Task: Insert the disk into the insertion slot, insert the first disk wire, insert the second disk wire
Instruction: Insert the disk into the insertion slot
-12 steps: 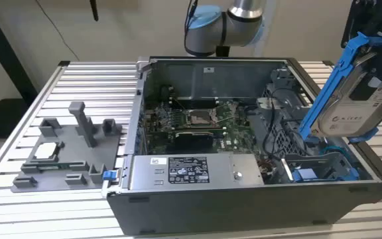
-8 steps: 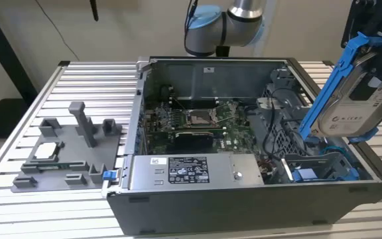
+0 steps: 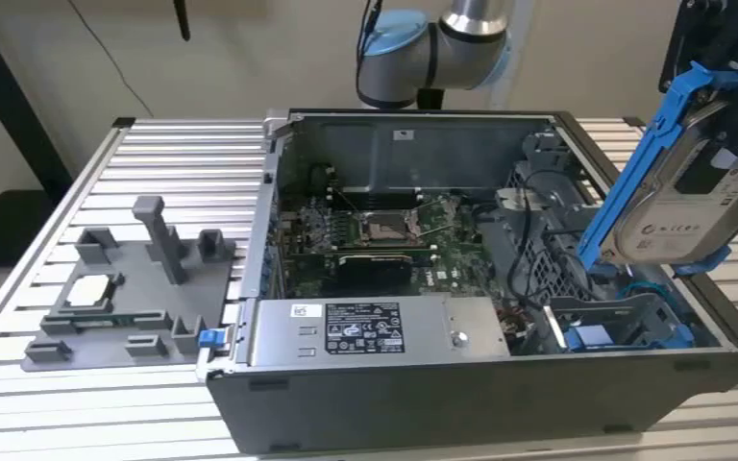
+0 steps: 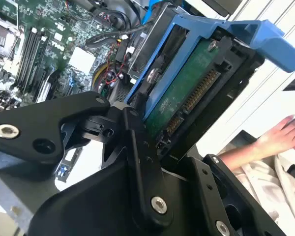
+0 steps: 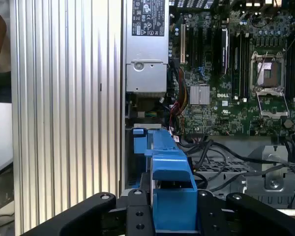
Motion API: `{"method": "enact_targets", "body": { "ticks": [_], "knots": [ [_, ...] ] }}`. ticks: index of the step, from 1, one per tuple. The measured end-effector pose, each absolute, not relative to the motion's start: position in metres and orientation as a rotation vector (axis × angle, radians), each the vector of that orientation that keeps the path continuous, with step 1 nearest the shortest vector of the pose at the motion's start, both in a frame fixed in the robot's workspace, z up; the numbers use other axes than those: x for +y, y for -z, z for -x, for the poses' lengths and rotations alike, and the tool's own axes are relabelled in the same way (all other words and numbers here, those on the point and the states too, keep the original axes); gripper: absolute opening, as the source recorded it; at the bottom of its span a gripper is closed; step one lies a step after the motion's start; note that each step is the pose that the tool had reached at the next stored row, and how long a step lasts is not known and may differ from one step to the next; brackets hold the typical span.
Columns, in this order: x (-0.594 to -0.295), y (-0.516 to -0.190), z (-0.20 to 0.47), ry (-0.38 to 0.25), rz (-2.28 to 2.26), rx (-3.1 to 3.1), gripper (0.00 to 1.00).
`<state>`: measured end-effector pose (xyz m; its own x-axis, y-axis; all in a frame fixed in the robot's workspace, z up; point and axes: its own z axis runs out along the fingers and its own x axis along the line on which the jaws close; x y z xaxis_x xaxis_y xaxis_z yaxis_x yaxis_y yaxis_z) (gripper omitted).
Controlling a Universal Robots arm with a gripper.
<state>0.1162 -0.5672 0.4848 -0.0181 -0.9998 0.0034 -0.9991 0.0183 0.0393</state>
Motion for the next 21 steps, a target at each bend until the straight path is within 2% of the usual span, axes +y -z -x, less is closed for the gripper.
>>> {"method": "enact_targets", "body": {
  "ticks": [21],
  "knots": [
    [-0.568,-0.459,-0.116,0.043,-2.181,-2.221,0.0]
  ]
}}
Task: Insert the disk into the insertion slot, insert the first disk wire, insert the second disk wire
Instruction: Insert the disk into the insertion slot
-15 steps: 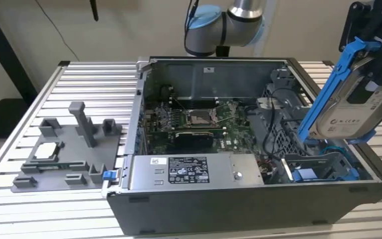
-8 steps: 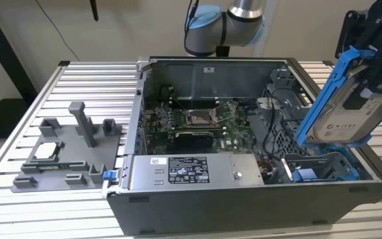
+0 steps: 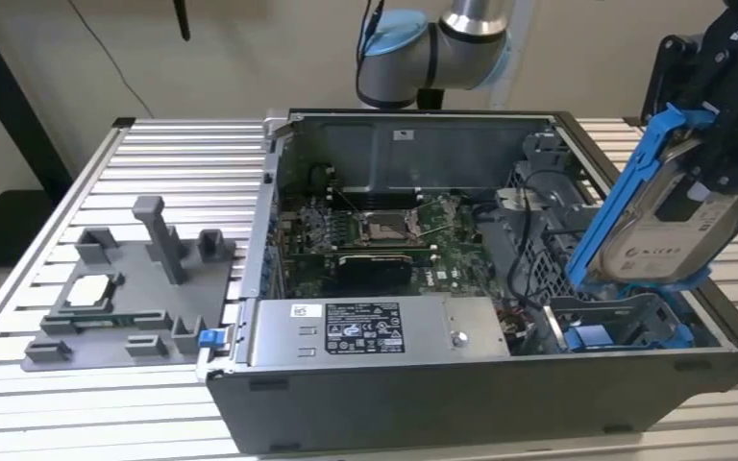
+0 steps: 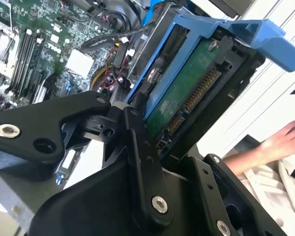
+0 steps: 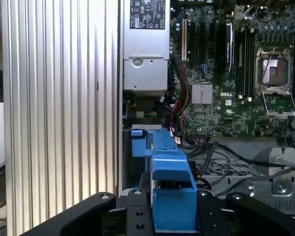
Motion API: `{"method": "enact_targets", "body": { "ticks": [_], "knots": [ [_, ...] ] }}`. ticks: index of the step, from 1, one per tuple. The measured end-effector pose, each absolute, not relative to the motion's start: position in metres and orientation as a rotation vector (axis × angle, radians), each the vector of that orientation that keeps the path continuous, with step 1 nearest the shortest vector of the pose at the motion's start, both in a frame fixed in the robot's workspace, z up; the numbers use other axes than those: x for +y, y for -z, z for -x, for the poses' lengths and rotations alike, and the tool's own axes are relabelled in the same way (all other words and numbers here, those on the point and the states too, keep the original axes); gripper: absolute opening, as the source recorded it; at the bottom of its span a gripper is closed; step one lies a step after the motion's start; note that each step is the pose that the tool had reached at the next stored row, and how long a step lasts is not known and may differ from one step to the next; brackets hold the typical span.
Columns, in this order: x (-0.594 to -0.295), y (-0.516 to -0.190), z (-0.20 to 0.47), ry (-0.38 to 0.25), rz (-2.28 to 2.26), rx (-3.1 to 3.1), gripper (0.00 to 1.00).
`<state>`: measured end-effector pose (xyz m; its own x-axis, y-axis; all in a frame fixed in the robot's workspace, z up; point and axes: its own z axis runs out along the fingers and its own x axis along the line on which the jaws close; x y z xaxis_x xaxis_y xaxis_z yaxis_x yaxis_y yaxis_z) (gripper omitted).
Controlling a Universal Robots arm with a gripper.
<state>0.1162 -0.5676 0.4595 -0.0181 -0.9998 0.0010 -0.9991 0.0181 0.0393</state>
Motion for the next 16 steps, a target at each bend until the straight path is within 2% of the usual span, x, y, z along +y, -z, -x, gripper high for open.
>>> {"method": "enact_targets", "body": {
  "ticks": [16],
  "knots": [
    [-0.568,-0.448,-0.116,0.044,-2.182,-2.221,0.0]
  ]
}}
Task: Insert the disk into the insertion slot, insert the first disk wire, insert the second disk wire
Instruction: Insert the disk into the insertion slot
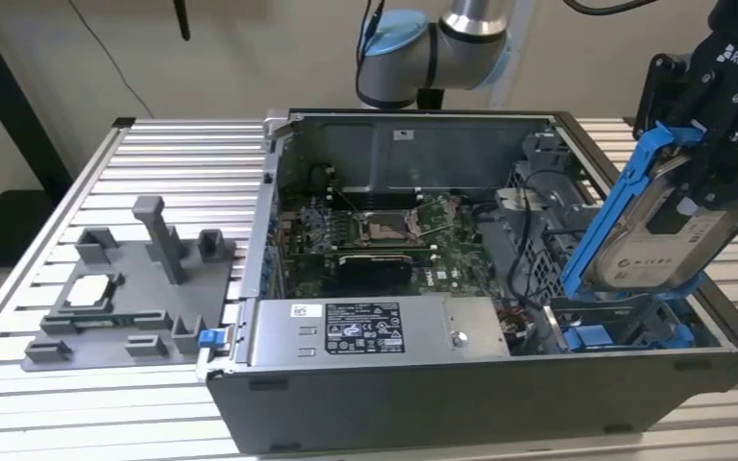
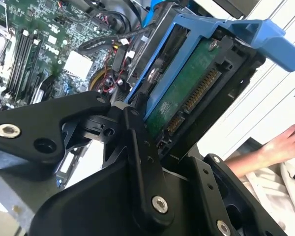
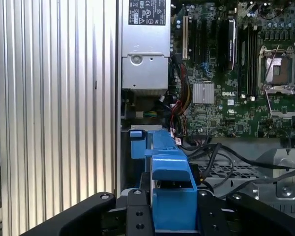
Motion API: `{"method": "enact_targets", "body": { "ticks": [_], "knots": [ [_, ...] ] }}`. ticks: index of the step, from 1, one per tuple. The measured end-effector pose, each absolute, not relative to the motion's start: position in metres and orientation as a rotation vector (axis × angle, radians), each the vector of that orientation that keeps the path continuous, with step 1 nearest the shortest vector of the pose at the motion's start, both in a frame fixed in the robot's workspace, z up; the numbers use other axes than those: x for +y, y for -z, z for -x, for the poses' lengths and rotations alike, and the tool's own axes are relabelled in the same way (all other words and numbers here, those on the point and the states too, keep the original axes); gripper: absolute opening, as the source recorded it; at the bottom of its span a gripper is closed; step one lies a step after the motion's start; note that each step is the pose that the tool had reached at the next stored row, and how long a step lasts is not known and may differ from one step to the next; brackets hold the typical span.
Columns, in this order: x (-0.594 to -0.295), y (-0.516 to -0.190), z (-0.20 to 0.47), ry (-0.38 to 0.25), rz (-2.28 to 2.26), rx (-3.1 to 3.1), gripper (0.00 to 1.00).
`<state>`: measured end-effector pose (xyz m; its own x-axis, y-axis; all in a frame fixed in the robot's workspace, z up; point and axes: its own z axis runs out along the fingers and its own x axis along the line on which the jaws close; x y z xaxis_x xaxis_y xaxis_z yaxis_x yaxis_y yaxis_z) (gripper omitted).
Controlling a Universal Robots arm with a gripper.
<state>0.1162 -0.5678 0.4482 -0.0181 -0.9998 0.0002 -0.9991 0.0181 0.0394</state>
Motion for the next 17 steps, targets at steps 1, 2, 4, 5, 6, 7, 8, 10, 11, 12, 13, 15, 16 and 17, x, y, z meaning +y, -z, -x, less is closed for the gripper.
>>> {"method": "enact_targets", "body": {
  "ticks": [1,2,4,5,6,7,8,10,11,12,13,15,16,17],
  "knots": [
    [-0.568,-0.448,-0.116,0.044,-2.181,-2.221,0.0],
    [-0.568,-0.448,-0.116,0.044,-2.182,-2.221,0.0],
    [-0.568,-0.447,-0.116,0.044,-2.182,-2.222,0.0],
    [-0.568,-0.446,-0.116,0.044,-2.182,-2.221,0.0],
    [-0.568,-0.445,-0.116,0.044,-2.182,-2.221,0.0],
    [-0.568,-0.444,-0.116,0.044,-2.182,-2.221,0.0],
    [-0.568,-0.444,-0.116,0.044,-2.182,-2.221,0.0],
    [-0.568,-0.442,-0.116,0.044,-2.181,-2.221,0.0],
    [-0.568,-0.441,-0.116,0.044,-2.181,-2.221,0.0],
    [-0.568,-0.44,-0.116,0.044,-2.182,-2.221,0.0],
    [-0.568,-0.44,-0.116,0.044,-2.181,-2.221,0.0],
    [-0.568,-0.438,-0.116,0.044,-2.181,-2.221,0.0],
    [-0.568,-0.437,-0.116,0.044,-2.181,-2.221,0.0],
    [-0.568,-0.436,-0.116,0.044,-2.181,-2.221,0.0]
  ]
}}
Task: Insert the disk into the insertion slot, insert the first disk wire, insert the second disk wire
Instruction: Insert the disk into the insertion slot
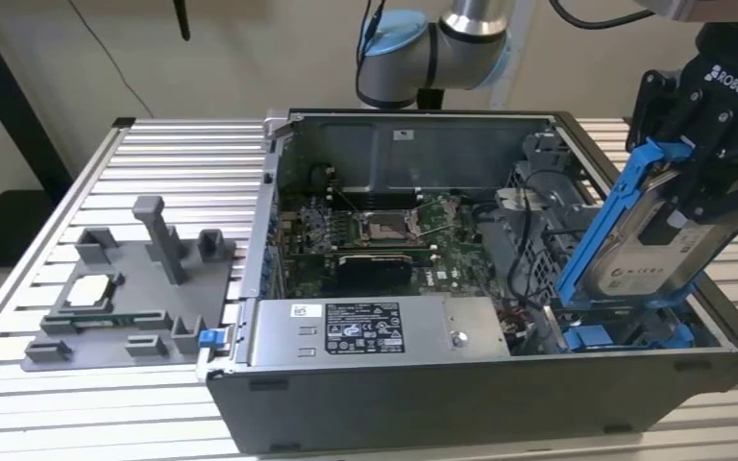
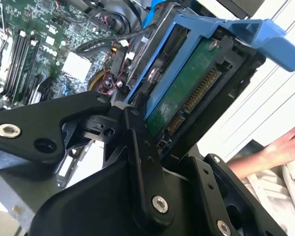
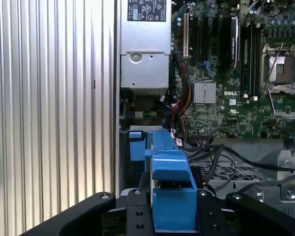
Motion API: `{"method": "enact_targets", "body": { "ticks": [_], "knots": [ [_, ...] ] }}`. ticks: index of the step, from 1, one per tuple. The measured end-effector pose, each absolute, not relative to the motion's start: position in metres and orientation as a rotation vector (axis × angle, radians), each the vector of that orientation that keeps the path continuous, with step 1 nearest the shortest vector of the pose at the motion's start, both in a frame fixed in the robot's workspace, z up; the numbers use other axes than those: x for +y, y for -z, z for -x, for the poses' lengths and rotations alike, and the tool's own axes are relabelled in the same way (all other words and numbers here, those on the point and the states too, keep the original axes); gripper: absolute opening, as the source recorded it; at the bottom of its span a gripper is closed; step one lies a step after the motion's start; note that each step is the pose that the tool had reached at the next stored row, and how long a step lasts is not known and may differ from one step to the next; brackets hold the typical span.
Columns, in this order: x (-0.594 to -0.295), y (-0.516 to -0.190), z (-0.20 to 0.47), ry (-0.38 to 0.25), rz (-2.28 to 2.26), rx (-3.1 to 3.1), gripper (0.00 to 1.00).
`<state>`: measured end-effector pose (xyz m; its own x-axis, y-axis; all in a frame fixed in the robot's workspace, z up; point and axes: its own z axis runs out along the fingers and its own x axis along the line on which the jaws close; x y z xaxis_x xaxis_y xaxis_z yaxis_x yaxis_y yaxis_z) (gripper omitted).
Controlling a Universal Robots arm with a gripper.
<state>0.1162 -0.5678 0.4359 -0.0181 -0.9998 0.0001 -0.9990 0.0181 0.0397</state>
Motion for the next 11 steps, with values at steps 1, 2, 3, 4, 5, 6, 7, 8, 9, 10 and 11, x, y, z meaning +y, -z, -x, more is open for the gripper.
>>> {"method": "enact_targets", "body": {
  "ticks": [1,2,3,4,5,6,7,8,9,10,11],
  "knots": [
    [-0.568,-0.435,-0.116,0.044,-2.181,-2.221,0.0],
    [-0.568,-0.434,-0.116,0.044,-2.181,-2.221,0.0],
    [-0.568,-0.433,-0.116,0.044,-2.181,-2.221,0.0],
    [-0.568,-0.432,-0.116,0.044,-2.181,-2.221,0.0],
    [-0.568,-0.43,-0.116,0.044,-2.181,-2.221,0.0],
    [-0.568,-0.429,-0.116,0.044,-2.181,-2.221,0.0],
    [-0.568,-0.427,-0.116,0.044,-2.181,-2.221,0.0],
    [-0.568,-0.426,-0.116,0.045,-2.182,-2.221,0.0],
    [-0.568,-0.425,-0.116,0.046,-2.182,-2.222,0.0],
    [-0.568,-0.424,-0.116,0.047,-2.183,-2.222,0.0],
    [-0.568,-0.423,-0.116,0.048,-2.183,-2.223,0.0]
  ]
}}
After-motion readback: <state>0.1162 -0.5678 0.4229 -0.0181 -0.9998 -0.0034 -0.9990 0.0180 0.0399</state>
